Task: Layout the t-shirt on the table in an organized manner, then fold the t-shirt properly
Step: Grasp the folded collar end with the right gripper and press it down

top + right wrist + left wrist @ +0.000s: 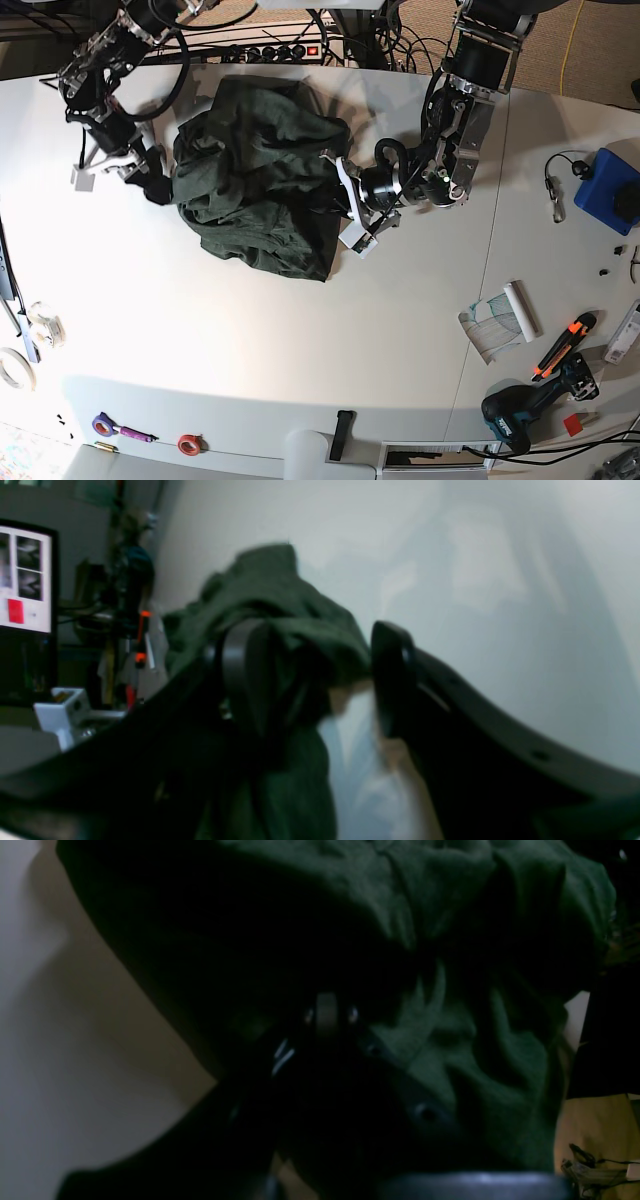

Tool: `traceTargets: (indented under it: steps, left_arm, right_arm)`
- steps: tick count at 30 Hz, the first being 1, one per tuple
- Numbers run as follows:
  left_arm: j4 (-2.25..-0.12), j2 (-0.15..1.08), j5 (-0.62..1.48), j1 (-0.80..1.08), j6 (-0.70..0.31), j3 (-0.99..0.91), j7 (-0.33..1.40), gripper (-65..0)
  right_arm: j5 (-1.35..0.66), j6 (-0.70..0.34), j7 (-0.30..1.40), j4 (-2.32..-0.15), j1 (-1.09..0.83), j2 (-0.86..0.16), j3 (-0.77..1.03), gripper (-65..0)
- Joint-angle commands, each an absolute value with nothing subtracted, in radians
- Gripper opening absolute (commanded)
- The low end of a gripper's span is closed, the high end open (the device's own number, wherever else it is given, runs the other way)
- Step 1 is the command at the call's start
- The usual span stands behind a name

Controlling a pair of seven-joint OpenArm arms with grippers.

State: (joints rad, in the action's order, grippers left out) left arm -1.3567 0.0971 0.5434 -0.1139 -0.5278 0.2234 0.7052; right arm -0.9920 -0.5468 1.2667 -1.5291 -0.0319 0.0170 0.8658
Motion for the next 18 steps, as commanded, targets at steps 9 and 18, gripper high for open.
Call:
traceTargets:
  steps: [9, 18]
  left_arm:
    - [-1.357, 0.101, 0.509, -0.111, -0.524, 0.227, 0.766, -65.0]
    - [-1.357, 0.101, 0.509, -0.111, -0.523, 0.227, 0.77, -65.0]
  right_arm:
    - [-0.989, -0.569, 1.223, -1.528, -0.014, 0.001, 0.713, -44.4]
    - [-1.098, -0.682, 1.286, -1.605, -0.008, 0.004, 0.684, -65.0]
